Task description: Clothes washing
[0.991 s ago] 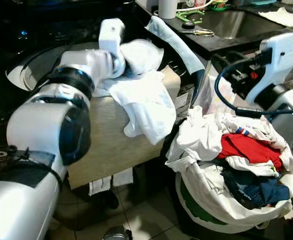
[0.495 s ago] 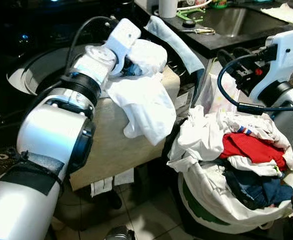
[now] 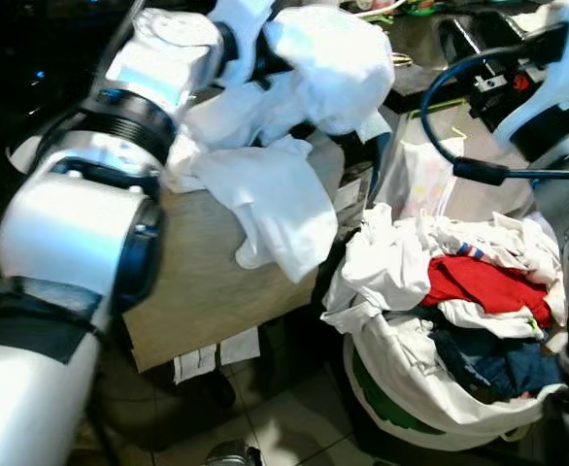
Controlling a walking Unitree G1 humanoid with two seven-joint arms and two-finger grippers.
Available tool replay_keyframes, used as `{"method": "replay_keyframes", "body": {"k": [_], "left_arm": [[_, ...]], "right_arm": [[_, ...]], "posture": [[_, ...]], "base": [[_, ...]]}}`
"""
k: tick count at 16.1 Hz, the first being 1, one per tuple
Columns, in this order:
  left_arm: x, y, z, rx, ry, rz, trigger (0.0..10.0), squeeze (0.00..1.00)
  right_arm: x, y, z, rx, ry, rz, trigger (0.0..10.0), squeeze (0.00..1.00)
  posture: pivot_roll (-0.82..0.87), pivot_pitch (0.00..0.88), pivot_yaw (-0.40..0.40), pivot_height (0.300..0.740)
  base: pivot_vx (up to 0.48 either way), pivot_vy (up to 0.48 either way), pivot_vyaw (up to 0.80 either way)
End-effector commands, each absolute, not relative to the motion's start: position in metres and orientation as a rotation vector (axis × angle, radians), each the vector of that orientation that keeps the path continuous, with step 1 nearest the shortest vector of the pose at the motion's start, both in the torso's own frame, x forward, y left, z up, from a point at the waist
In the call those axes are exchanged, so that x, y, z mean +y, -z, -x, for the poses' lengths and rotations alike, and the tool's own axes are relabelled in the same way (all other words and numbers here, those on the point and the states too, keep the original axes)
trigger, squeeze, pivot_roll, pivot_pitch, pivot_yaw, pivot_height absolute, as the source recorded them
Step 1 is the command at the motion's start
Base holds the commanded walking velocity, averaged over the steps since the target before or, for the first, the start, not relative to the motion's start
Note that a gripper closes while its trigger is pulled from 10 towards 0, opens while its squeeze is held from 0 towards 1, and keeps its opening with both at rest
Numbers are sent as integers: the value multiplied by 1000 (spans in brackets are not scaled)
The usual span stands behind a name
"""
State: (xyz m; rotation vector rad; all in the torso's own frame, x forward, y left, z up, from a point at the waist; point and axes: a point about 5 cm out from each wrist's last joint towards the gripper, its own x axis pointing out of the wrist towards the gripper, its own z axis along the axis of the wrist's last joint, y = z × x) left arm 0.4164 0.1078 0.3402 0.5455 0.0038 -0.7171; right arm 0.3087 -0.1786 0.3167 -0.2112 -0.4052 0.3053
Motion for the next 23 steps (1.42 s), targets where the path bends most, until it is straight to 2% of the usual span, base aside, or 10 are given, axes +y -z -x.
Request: {"method": "replay_keyframes", "body": {"k": [1, 2, 3, 11, 16, 17, 18, 21, 22, 23], "left_arm": [[108, -344, -415, -11, 730, -551, 10000, 0], [107, -344, -415, -12, 737, -541, 10000, 0], [106, -343, -413, -16, 761, -541, 10000, 0], [92, -330, -411, 43, 821, -557, 10000, 0], [83, -326, -406, 56, 889, -518, 10000, 0], [83, -325, -406, 56, 892, -519, 10000, 0], [82, -325, -406, 56, 892, -521, 10000, 0], [82, -328, -404, 54, 898, -518, 10000, 0], [82, -329, -403, 51, 904, -514, 10000, 0], [81, -329, -403, 50, 906, -512, 10000, 0]], "right_arm": [[-173, -319, -312, -418, -301, 243, 10000, 0], [-174, -319, -314, -417, -284, 243, 10000, 0], [-169, -314, -318, -389, -316, 226, 10000, 1000], [-137, -274, -337, -199, -692, 233, 10000, 1000], [-135, -268, -349, -192, -689, 356, 10000, 1000], [-136, -267, -351, -185, -671, 377, 10000, 843], [-137, -265, -353, -175, -662, 383, 10000, 0], [-139, -264, -354, -175, -698, 311, 10000, 0], [-139, -264, -353, -186, -719, 282, 0, 0], [-140, -264, -353, -188, -721, 276, 0, 0]], "posture": [[-34, 0, 49, 719], [-32, 0, 43, 719], [-30, 0, 37, 719], [-42, 0, 47, 719], [-33, 0, 36, 719], [-32, 0, 33, 719], [-30, 0, 32, 719], [-28, 0, 32, 719], [-27, 0, 33, 719], [-27, 0, 34, 719]], "base": [[0, 0, 0], [0, 0, 0], [0, 0, 0], [0, 0, 0], [0, 0, 0], [0, 0, 0], [0, 0, 0], [0, 0, 0], [0, 0, 0], [0, 0, 0]]}}
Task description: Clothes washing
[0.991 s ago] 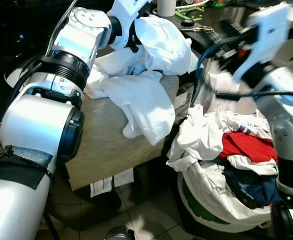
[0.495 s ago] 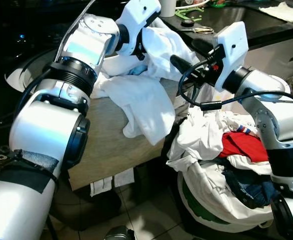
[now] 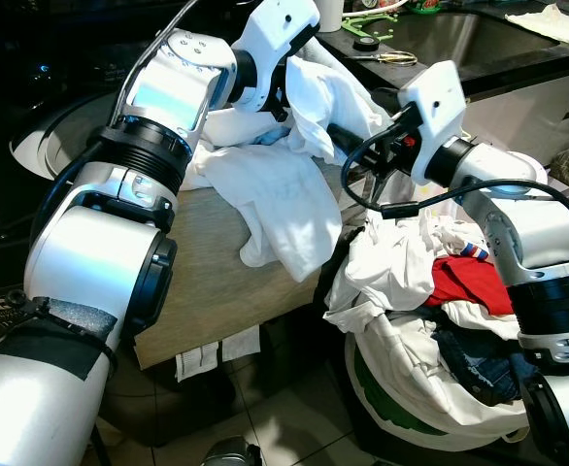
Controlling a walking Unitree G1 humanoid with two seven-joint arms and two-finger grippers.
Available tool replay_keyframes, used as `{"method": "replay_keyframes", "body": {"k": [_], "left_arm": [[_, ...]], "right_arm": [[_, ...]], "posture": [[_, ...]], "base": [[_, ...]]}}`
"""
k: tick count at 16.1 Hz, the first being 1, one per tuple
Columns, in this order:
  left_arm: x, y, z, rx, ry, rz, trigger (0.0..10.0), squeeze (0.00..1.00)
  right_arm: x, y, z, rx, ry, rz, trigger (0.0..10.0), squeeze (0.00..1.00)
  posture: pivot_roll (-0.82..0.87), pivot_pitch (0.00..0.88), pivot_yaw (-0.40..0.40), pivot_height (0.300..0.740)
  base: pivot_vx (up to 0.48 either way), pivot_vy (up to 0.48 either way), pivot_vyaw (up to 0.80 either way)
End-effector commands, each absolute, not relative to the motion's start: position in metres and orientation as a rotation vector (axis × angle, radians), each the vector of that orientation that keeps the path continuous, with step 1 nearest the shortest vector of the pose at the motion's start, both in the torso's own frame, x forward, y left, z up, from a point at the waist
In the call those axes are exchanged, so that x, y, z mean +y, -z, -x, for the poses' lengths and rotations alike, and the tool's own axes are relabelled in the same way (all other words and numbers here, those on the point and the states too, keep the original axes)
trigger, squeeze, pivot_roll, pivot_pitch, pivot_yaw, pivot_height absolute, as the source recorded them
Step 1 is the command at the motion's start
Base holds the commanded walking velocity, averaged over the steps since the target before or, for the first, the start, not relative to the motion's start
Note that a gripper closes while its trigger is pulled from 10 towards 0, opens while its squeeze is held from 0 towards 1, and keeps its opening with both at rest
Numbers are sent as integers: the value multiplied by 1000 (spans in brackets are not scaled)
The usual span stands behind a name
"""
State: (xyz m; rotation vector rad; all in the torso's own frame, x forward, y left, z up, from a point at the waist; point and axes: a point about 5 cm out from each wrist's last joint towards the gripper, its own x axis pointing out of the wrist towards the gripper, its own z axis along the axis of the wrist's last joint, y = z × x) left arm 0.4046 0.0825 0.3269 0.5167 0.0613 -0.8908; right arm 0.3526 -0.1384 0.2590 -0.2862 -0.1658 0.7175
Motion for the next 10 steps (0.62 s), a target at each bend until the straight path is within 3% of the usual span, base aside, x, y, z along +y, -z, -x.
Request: {"method": "replay_keyframes", "body": {"k": [1, 10], "left_arm": [[80, -330, -402, 48, 909, -511, 10000, 0], [79, -331, -400, 49, 926, -509, 10000, 0]], "right_arm": [[-141, -265, -354, -191, -720, 273, 0, 0], [-152, -267, -362, -213, -661, 263, 0, 0]], "posture": [[-27, 0, 35, 719], [-27, 0, 39, 719]], "base": [[0, 0, 0], [0, 0, 0]]}}
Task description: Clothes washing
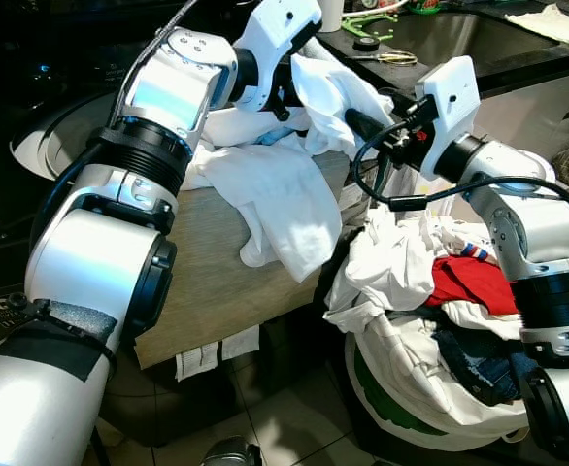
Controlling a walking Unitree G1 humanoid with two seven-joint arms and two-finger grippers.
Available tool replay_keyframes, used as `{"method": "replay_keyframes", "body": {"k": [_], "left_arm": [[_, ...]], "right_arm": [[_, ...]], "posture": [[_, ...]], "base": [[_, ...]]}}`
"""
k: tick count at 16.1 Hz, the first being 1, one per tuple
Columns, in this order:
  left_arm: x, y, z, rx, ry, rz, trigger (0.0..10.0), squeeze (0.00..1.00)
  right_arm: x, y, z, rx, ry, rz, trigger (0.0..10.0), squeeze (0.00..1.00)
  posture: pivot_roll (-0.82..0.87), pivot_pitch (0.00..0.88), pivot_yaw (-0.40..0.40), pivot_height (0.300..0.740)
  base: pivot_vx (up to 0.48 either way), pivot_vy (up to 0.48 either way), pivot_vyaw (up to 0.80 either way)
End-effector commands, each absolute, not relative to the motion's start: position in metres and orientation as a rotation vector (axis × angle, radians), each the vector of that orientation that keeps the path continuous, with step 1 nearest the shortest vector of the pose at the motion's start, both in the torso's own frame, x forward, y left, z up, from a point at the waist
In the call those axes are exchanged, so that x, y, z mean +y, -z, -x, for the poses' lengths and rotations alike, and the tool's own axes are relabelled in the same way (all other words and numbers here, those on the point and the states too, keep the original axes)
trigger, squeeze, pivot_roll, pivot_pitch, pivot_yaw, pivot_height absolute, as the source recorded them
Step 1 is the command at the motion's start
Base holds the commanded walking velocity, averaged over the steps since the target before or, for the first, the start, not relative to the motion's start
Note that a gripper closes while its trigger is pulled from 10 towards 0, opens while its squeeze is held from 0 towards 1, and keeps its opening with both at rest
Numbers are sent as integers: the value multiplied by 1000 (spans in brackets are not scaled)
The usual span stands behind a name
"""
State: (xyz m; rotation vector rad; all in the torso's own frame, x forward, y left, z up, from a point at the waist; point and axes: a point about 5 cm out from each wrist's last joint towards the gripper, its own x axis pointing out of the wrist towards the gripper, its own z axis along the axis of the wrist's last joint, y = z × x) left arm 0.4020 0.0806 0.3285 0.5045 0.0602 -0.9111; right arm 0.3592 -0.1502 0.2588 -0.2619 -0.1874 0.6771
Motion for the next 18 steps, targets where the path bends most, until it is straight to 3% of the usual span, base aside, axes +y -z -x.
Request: {"method": "replay_keyframes", "body": {"k": [1, 6, 10, 14, 18], "left_arm": [[78, -330, -400, 50, 929, -510, 10000, 0], [80, -328, -400, 58, 924, -512, 10000, 0], [86, -324, -401, 74, 907, -522, 10000, 0], [121, -322, -414, 79, 640, -530, 10000, 0], [155, -328, -413, 87, 603, -526, 10000, 0]], "right_arm": [[-153, -267, -362, -216, -656, 262, 0, 0], [-159, -273, -374, -227, -606, 276, 0, 0], [-181, -290, -395, -242, -468, 262, 0, 0], [-211, -317, -415, -211, -213, 260, 0, 0], [-218, -329, -419, -200, -65, 270, 0, 0]], "posture": [[-27, 0, 38, 719], [-23, 0, 34, 719], [-25, 0, 38, 719], [-12, 0, 21, 719], [-1, 0, 4, 719]], "base": [[0, 0, 0], [0, 0, 0], [0, 0, 0], [0, 0, 0], [0, 0, 0]]}}
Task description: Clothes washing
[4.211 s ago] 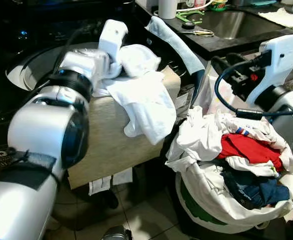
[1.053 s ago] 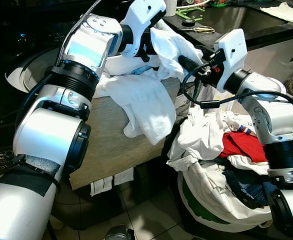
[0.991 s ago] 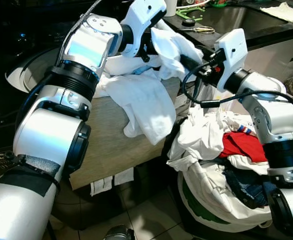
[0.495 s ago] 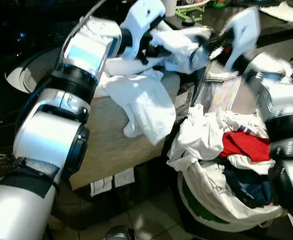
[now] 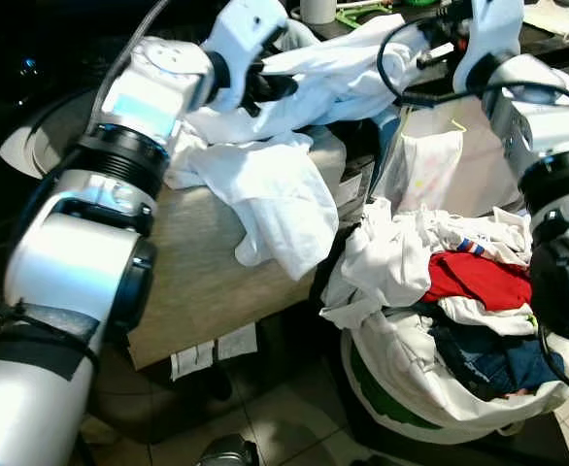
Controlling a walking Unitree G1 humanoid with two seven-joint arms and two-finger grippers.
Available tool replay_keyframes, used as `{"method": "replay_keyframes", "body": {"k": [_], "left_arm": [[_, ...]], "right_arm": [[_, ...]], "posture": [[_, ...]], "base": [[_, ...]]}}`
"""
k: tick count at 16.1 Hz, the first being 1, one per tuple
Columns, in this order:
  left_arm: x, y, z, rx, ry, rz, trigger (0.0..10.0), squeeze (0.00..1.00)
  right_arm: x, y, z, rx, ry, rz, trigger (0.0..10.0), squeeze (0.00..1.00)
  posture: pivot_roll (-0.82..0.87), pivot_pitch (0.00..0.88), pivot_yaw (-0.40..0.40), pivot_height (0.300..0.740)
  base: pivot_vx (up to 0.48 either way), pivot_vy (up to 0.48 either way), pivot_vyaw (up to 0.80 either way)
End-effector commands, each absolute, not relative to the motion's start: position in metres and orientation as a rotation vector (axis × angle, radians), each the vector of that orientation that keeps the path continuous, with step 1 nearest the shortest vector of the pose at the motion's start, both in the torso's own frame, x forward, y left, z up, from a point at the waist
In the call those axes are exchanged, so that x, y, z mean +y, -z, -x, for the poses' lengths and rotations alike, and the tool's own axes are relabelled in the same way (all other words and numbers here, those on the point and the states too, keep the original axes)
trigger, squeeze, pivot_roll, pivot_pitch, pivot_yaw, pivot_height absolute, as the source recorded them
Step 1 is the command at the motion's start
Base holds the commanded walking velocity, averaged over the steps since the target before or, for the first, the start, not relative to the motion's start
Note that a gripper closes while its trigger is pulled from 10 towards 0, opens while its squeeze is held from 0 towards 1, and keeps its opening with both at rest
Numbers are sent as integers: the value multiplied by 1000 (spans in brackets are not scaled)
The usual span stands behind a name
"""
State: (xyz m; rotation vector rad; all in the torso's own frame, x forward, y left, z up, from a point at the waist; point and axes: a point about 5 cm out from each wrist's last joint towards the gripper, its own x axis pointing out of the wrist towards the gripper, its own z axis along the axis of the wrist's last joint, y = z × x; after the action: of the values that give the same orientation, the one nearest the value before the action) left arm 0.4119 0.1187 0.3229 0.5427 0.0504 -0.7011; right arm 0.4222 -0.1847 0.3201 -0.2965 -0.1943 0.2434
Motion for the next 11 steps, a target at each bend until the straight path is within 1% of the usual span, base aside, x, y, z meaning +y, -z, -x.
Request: {"method": "replay_keyframes", "body": {"k": [1, 2, 4, 5, 6, 7, 8, 9, 11], "left_arm": [[159, -329, -412, 79, 598, -529, 10000, 0], [164, -331, -411, 51, 604, -547, 10000, 0], [165, -331, -401, 20, 772, -605, 10000, 0], [163, -330, -396, 28, 857, -619, 10000, 0], [157, -330, -394, 24, 909, -598, 10000, 0], [151, -331, -393, 9, 921, -579, 10000, 0], [145, -332, -395, 18, 890, -526, 10000, 1000], [141, -331, -398, 17, 846, -493, 10000, 1000], [134, -326, -400, 5, 833, -488, 10000, 1000]], "right_arm": [[-216, -331, -419, -204, -58, 278, 0, 0], [-212, -335, -420, -218, -68, 268, 0, 0], [-203, -341, -421, -244, -93, 264, 0, 0], [-200, -343, -421, -252, -103, 259, 0, 0], [-196, -345, -422, -263, -115, 253, 0, 0], [-192, -346, -422, -275, -131, 246, 0, 0], [-188, -347, -422, -286, -151, 246, 0, 0], [-186, -347, -422, -293, -161, 243, 0, 0], [-181, -346, -422, -309, -193, 237, 0, 0]], "posture": [[4, 0, -1, 719], [7, 0, -3, 719], [10, 0, -6, 719], [11, 0, -6, 719], [12, 0, -7, 719], [12, 0, -5, 719], [7, 0, 0, 719], [7, 0, 0, 719], [5, 0, 5, 719]], "base": [[0, 0, 0], [0, 0, 0], [0, 0, 0], [0, 0, 0], [0, 0, 0], [0, 0, 0], [0, 0, 0], [0, 0, 0], [0, 0, 0]]}}
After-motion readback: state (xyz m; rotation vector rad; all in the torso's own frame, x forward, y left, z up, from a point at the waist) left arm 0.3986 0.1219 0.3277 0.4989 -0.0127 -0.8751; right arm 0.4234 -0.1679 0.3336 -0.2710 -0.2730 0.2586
